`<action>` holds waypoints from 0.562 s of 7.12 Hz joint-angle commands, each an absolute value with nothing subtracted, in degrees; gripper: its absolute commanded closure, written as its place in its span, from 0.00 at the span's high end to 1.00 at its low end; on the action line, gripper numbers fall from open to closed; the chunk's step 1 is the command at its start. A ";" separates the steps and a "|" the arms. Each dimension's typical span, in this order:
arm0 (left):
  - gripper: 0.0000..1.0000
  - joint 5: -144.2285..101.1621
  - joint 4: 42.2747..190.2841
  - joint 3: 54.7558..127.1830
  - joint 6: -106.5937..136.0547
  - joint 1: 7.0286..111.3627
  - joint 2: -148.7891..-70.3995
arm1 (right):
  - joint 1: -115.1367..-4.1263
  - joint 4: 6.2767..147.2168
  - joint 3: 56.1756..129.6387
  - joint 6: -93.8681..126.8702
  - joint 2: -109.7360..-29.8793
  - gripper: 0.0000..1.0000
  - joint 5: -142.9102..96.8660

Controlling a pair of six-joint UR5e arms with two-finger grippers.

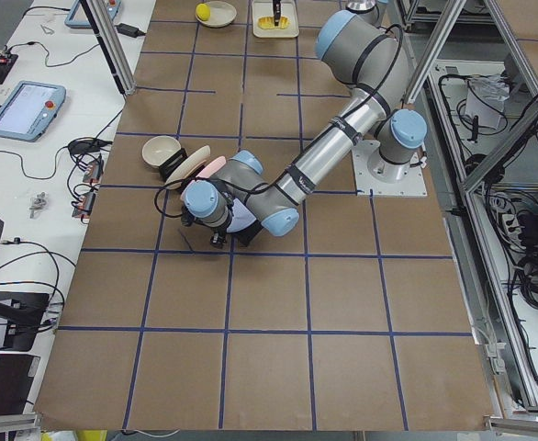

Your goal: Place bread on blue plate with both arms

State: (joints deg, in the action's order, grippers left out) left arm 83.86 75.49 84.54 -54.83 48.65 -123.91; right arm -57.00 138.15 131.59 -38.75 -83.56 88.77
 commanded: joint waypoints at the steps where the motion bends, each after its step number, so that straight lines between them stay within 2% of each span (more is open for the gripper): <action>1: 0.20 83.85 75.94 84.20 -55.37 48.61 -124.54 | -57.74 131.72 131.14 -38.33 -91.53 0.05 88.60; 2: 0.15 83.85 75.94 84.20 -55.37 48.60 -124.37 | -59.22 128.88 131.13 -37.89 -96.28 0.05 88.68; 4: 0.14 83.93 76.55 82.98 -55.20 48.69 -124.10 | -59.68 115.92 126.77 -37.27 -101.23 0.05 89.21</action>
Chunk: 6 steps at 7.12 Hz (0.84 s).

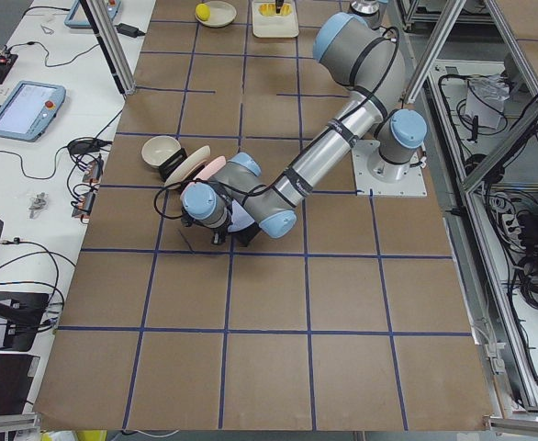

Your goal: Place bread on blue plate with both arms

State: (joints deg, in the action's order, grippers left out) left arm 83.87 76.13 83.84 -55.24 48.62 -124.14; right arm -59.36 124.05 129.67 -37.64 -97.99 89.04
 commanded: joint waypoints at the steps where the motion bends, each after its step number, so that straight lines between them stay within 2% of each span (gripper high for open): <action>1: 0.14 83.94 80.47 80.45 -55.11 48.95 -123.75 | -60.81 104.70 120.47 -33.87 -102.90 0.05 88.43; 3: 0.14 84.02 87.69 74.73 -55.02 48.96 -124.54 | -67.20 92.16 109.30 -24.75 -102.83 0.06 88.42; 4: 0.13 84.11 87.80 74.97 -55.19 48.96 -124.45 | -71.06 88.63 105.07 -21.04 -102.75 0.04 88.42; 6: 0.12 84.11 87.89 74.97 -55.37 48.96 -124.45 | -78.98 85.01 100.82 -15.93 -102.83 0.00 88.68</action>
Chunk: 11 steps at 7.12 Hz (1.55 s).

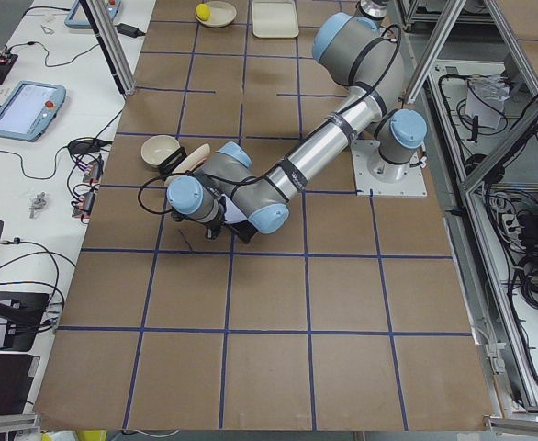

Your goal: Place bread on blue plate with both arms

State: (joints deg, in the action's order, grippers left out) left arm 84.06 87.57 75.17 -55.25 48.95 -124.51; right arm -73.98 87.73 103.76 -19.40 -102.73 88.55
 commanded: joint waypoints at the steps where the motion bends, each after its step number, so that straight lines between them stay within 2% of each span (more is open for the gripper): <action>1: 0.12 84.20 88.85 75.32 -55.89 48.61 -124.02 | -84.67 84.82 99.94 -13.99 -102.92 0.00 89.38; 3: 0.12 84.55 92.26 75.68 -58.62 48.34 -122.71 | -92.61 86.30 99.58 -5.04 -102.66 0.00 89.38; 5: 0.12 84.55 97.46 76.98 -58.10 47.82 -117.88 | -92.72 86.40 99.67 -5.10 -102.40 0.01 89.91; 7: 0.12 84.55 97.56 82.85 -55.75 48.42 -110.61 | -92.72 86.57 99.49 -5.54 -102.13 0.01 90.00; 9: 0.12 84.46 97.30 87.09 -48.54 53.49 -102.17 | -92.72 85.70 97.22 -5.45 -100.65 0.01 90.09; 11: 0.12 83.94 99.91 87.54 -43.36 58.86 -99.23 | -92.90 81.06 92.22 -5.45 -97.40 0.01 90.96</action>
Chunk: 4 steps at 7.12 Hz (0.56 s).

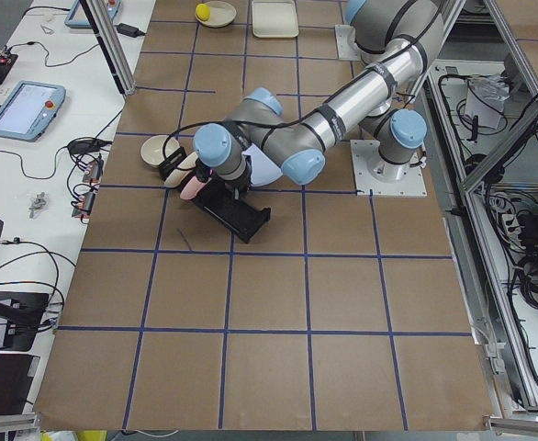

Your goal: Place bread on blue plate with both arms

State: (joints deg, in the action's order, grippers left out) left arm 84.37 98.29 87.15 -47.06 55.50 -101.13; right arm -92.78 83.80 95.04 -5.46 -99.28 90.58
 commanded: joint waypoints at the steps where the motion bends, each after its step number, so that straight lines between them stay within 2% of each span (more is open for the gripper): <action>1: 0.12 83.07 99.93 87.63 -41.33 62.11 -99.49 | -92.99 80.77 92.37 -5.36 -97.21 0.01 91.05; 4: 0.12 74.58 97.66 87.63 -32.27 76.25 -102.11 | -92.99 80.68 92.72 -5.45 -97.03 0.01 91.05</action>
State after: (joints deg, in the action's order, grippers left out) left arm 78.85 98.92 87.72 -35.10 70.81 -100.54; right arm -92.98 80.73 92.67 -5.44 -97.15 91.04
